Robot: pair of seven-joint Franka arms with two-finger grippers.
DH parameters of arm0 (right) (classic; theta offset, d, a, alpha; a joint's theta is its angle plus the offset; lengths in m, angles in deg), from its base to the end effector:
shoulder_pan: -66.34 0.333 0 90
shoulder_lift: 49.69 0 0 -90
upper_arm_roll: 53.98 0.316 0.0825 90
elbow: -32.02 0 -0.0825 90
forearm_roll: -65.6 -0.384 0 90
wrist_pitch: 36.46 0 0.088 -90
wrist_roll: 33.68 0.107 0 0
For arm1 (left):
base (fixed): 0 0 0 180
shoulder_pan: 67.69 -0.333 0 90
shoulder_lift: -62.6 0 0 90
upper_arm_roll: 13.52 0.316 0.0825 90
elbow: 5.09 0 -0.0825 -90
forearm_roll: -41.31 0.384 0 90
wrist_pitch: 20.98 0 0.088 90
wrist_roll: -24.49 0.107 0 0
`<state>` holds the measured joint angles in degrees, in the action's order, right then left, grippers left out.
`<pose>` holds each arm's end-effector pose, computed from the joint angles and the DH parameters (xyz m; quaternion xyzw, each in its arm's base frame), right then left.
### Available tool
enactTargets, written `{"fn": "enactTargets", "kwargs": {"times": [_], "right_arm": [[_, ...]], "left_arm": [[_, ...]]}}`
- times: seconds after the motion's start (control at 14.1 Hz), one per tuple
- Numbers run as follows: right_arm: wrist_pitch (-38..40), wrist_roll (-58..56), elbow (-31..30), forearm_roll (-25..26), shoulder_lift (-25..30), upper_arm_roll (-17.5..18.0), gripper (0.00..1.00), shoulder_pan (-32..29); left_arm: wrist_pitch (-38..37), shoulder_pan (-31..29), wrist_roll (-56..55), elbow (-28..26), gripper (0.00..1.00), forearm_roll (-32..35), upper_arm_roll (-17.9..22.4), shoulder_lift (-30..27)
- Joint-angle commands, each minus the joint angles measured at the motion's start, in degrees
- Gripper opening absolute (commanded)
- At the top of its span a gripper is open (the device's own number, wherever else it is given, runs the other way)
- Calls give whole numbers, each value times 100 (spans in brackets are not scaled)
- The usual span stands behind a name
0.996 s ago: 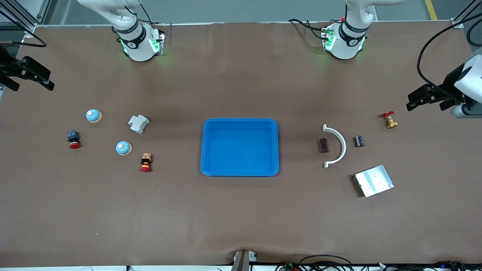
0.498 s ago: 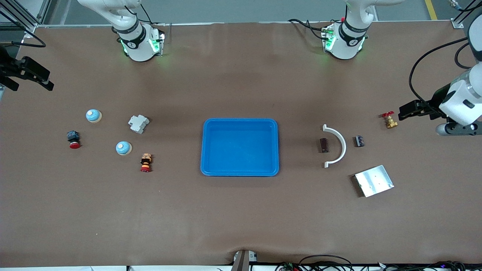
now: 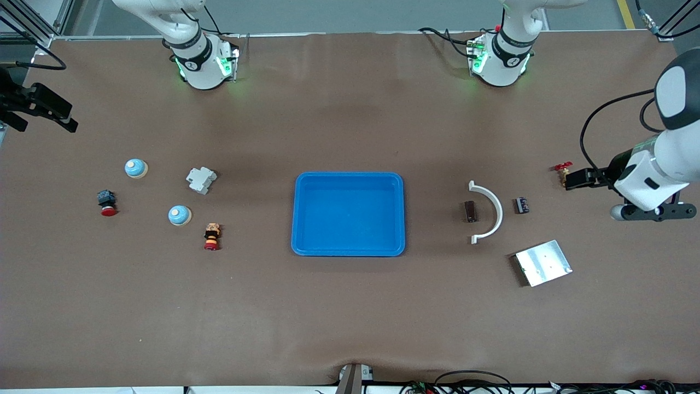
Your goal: Place electrolytic capacitor and blue bell in tray
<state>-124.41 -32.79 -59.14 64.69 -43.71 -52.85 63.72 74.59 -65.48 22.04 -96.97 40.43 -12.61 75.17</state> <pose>0.5178 -0.0111 0.6677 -0.9995 0.0203 -0.0242 0.0068 0.6120 -0.0162 0.4883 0.9969 0.0113 -0.0775 0.0033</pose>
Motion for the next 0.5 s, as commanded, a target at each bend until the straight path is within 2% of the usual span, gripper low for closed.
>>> {"fn": "enactTargets", "kwargs": {"times": [0.0, 0.43], "right_arm": [[32, 95, -43, -6, 71, 36, 100, -37], [58, 95, -43, -6, 71, 36, 100, -28]], "left_arm": [[154, -63, -9, 21, 100, 80, -20, 211], [1348, -63, 17, -970, 100, 80, -29, 273]]}}
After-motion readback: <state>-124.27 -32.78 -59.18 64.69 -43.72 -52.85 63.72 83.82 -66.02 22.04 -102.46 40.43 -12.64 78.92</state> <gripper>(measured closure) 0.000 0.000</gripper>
